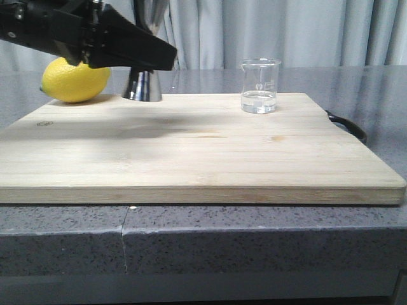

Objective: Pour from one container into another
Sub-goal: 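Lower the jigger onto the board with the left gripper and release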

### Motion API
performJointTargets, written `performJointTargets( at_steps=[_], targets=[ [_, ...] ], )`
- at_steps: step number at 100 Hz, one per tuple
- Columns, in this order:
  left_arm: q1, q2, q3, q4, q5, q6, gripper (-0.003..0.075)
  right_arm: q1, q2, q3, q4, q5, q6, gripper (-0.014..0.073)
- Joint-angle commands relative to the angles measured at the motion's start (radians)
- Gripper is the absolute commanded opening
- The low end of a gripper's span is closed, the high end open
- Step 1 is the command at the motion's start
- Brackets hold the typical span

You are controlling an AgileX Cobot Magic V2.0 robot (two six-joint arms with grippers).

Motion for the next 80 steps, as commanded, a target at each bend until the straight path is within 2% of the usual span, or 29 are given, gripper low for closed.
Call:
performJointTargets(
  at_steps=[1,14,33,80],
  targets=[
    [0.021,-0.051,-0.03,-0.096,0.116,0.022,-0.0019,-0.007,-0.095,-0.029,0.027,-0.018,0.002,0.0511],
    [0.032,-0.051,-0.018,-0.131,0.116,0.074,-0.002,-0.007,-0.187,-0.029,0.027,0.0,0.002,0.0511],
    [0.044,-0.04,0.069,-0.265,0.116,0.184,-0.0019,-0.007,-0.285,-0.029,0.027,0.056,0.002,0.051],
    [0.096,-0.04,0.172,-0.328,0.116,0.325,-0.0019,-0.007,-0.345,-0.029,0.027,0.075,0.002,0.051]
  ],
)
